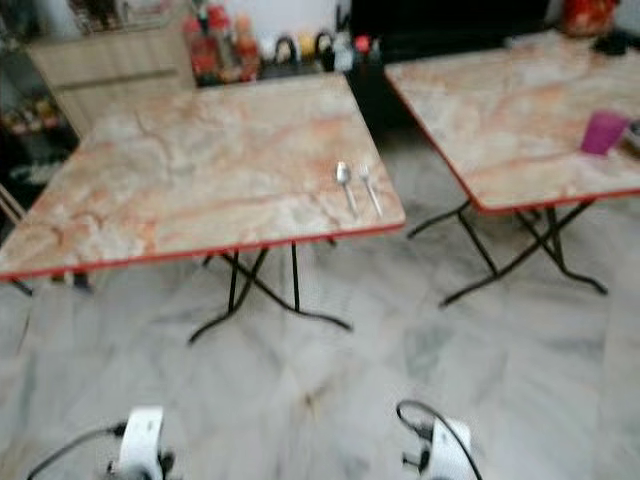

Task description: Setting the table

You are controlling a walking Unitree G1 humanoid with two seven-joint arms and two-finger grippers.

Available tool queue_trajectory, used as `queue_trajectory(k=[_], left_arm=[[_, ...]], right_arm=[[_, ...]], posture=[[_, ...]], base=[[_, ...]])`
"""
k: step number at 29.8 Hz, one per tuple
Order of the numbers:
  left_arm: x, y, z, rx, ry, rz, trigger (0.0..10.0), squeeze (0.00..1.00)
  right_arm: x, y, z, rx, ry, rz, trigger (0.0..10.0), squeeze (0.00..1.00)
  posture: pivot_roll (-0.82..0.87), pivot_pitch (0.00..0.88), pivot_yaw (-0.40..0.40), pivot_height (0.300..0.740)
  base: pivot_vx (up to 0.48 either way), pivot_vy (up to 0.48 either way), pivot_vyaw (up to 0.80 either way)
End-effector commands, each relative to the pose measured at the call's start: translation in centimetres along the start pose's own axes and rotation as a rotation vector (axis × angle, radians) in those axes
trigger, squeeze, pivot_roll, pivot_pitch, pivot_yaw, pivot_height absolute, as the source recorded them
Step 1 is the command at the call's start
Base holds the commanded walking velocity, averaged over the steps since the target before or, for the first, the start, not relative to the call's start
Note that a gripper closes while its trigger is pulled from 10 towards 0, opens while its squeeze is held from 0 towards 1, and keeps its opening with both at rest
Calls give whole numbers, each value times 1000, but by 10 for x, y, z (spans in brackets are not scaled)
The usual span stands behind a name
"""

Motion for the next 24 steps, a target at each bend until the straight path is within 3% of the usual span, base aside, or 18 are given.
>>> queue_trajectory(k=[1, 13, 17, 24], left_arm=[[-6, 10, 2, 24, 21, -20, 10000, 0], [6, -2, 1, -8, -77, -12, 10000, 0], [15, -7, 0, -14, -130, 15, 10000, 0], [18, -14, -1, -39, -140, -18, 10000, 0]], right_arm=[[4, 9, -1, 20, -10, -6, 10000, 0], [19, 8, -3, 28, -86, 26, 10000, 0], [34, 5, -4, 29, -161, 37, 10000, 0], [69, 1, -6, 10, -310, 21, 10000, 0]], posture=[[-44, 0, 67, 740], [-43, 0, 60, 740], [-42, 0, 52, 740], [-48, 0, 48, 740]], base=[[0, 0, 0], [0, 0, 0], [0, 0, 0], [0, 0, 0]])
Point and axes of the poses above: a point about 5 cm out from each wrist's last joint towards the gripper, its own z axis pointing back from the gripper into the wrist, its own x axis along the axis of the wrist's last joint, y = z × x, the point moved 1 cm from there along -z, pointing out of the wrist towards the gripper, and after that the axes turned 10 degrees about z, right-handed, at the moved point
